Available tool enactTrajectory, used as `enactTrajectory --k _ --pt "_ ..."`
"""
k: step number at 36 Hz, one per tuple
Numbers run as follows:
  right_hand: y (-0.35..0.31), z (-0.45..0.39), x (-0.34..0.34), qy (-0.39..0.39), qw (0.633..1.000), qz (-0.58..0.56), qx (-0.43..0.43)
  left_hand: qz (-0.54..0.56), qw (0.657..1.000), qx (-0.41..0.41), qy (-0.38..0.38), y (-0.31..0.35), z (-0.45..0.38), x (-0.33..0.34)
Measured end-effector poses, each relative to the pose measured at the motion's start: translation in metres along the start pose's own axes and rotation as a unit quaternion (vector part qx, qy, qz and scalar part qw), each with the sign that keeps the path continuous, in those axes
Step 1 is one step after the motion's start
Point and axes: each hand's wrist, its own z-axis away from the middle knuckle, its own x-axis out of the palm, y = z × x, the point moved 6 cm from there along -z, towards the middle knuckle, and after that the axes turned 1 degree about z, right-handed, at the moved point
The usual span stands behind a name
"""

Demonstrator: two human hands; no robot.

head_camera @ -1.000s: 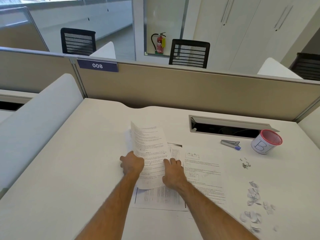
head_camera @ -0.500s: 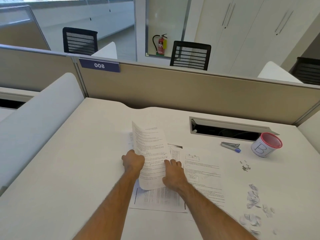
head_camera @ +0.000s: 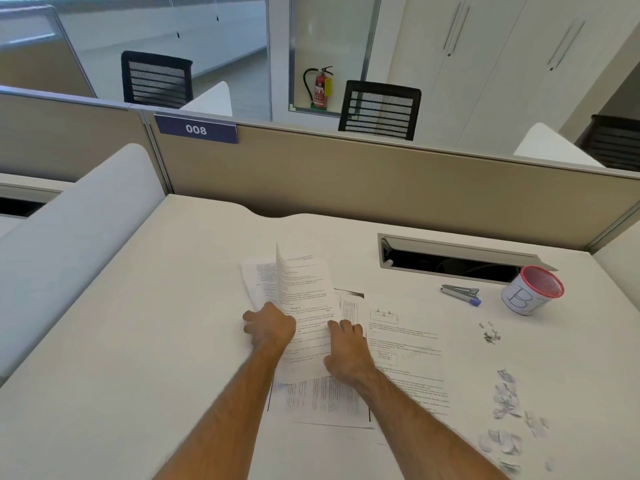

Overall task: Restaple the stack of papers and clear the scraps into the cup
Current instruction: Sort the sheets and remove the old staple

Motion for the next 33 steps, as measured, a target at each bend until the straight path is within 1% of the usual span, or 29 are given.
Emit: enactTrajectory --k 3,5,8,10,12,14,17,20,23,26,28,31,33 --pt "0.0 0.0 0.0 0.002 1.0 -0.003 0.001 0.05 0.999 -0.006 0.004 0.001 0.0 -0.003" --pt "0.0 0.0 -0.001 0.001 1.0 -0.008 0.001 0.067 0.997 -0.009 0.022 0.0 -0.001 -0.008" --pt "0.002 0.0 -0.001 -0.005 1.0 -0.014 0.001 0.148 0.987 0.022 0.052 -0.001 -0.002 -0.018" --pt "0.002 0.0 -0.002 -0.009 1.0 -0.017 0.0 0.206 0.976 0.047 0.056 -0.002 0.0 -0.026" --pt "0.002 0.0 -0.002 -0.011 1.0 -0.026 -0.003 0.222 0.972 0.063 0.051 -0.004 0.002 -0.032" --pt "0.004 0.001 -0.002 -0.017 0.998 -0.053 0.0 0.221 0.971 0.082 0.039 -0.007 0.002 -0.035" --pt "0.01 0.002 -0.01 -0.003 0.988 -0.154 0.018 0.236 0.965 0.112 0.011 -0.008 0.006 -0.038" --pt "0.022 0.002 -0.026 0.055 0.964 -0.258 0.037 0.288 0.948 0.133 -0.035 -0.008 0.013 -0.043" --pt "0.034 0.006 -0.043 0.095 0.919 -0.378 0.057 0.363 0.917 0.139 -0.088 -0.008 0.022 -0.045" --pt "0.048 0.011 -0.05 0.067 0.86 -0.497 0.095 0.408 0.892 0.143 -0.132 -0.007 0.033 -0.041" --pt "0.058 0.016 -0.052 0.044 0.828 -0.546 0.121 0.423 0.881 0.142 -0.156 -0.005 0.039 -0.034" --pt "0.073 0.025 -0.051 0.03 0.798 -0.586 0.133 0.41 0.888 0.125 -0.165 -0.005 0.047 -0.019" --pt "0.085 0.03 -0.046 0.039 0.798 -0.582 0.148 0.38 0.905 0.117 -0.148 -0.005 0.051 -0.008"
